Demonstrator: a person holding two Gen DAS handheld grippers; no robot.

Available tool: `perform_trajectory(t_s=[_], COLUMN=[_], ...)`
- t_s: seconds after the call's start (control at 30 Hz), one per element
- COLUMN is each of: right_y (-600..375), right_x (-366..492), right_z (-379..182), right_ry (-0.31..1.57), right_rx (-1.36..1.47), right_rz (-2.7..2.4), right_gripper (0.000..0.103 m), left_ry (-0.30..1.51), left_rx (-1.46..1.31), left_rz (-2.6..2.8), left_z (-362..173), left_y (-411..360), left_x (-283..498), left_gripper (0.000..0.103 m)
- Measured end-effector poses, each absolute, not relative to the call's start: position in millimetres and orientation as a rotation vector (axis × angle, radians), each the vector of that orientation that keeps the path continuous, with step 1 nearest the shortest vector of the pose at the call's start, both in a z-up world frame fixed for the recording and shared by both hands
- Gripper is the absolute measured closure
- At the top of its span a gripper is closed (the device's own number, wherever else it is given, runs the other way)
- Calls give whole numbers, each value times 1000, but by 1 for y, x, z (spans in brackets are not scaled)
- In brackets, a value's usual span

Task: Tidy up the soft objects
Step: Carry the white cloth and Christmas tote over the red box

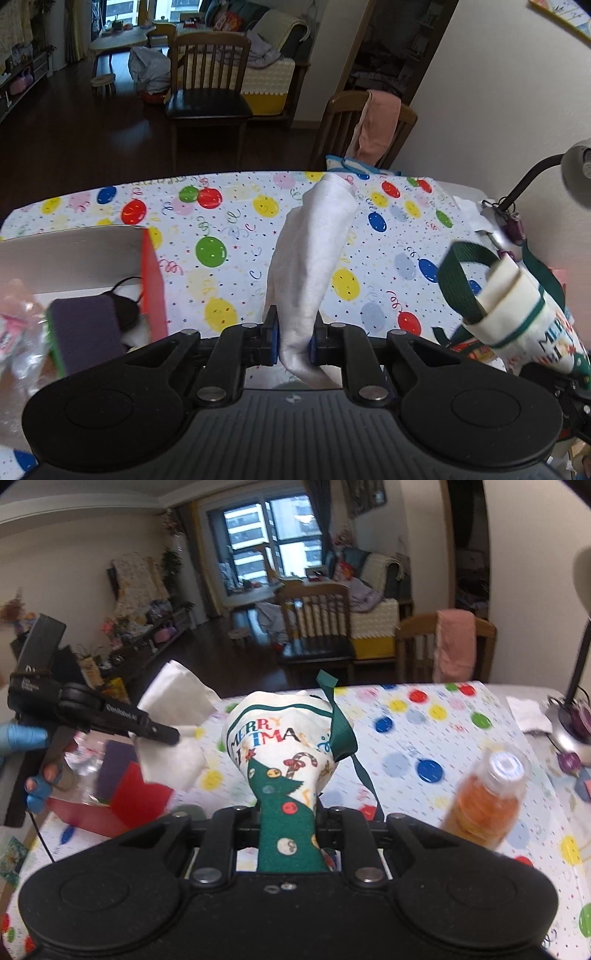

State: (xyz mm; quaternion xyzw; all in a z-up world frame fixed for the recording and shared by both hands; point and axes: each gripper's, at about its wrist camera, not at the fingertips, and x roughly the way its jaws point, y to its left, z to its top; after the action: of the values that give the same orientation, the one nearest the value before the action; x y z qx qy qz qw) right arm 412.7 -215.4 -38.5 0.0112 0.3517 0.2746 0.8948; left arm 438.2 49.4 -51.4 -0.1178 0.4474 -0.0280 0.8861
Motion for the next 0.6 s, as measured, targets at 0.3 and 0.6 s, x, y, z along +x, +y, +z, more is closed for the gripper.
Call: perform_trajectory(t_s=[0.3,0.6], right_y=[-168,-106], right_x=[396,384], right_z=[0,16], right_ry=[684,661], right_rx=[19,-16], right_rz=[680,763], right_gripper=[85,85], left_ry=[888,853], left_rx=[-248,-260], left_rz=[-40,10], left_z=[-17,11], left_y=[86,149], left_x=[391,351], left_gripper=[89,89])
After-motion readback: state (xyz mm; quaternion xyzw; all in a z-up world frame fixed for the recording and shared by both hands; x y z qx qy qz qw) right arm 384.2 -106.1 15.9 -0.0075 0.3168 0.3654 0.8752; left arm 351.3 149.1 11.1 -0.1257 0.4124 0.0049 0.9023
